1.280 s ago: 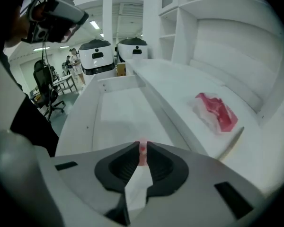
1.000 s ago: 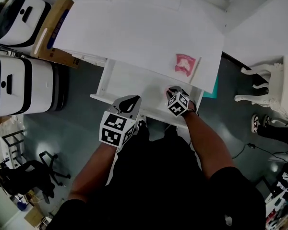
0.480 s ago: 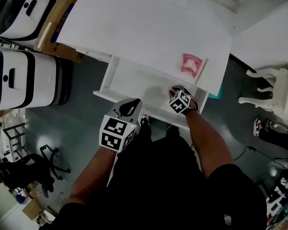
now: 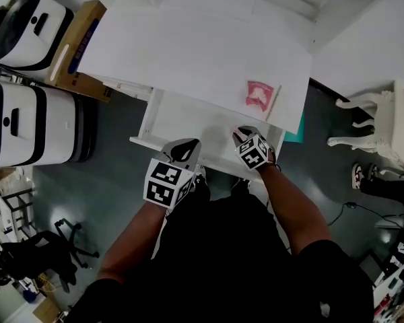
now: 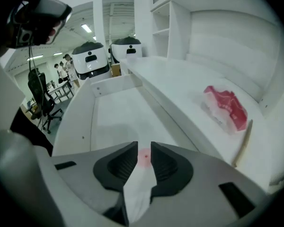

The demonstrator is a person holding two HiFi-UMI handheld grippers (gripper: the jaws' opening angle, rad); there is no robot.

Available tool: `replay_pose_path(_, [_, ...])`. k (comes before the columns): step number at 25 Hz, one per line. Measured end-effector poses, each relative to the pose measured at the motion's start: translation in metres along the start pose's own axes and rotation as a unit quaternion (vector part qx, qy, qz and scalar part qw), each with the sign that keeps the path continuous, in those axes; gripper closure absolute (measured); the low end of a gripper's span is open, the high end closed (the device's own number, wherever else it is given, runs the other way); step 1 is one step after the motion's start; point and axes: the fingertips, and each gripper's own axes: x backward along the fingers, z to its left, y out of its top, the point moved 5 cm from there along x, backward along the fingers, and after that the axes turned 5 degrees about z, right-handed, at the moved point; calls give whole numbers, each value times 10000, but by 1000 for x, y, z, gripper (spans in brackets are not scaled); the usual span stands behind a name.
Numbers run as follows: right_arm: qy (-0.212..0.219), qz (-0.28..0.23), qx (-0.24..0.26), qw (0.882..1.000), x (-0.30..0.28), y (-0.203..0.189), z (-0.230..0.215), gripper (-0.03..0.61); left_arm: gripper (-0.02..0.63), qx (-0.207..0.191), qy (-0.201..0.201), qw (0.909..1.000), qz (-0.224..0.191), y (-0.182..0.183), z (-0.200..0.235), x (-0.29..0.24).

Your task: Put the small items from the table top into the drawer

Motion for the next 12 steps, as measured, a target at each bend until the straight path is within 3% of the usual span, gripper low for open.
replay_pose_path(6, [-87,-748,-808,9939,71,20,1,497,603,-124,-147,9998,-81,1,-6,-2])
replay_pose_path(12, [-57,-1733,-1660,9708,147,36,6,500,603,-219,-309,9990,-255,6,-13,-1])
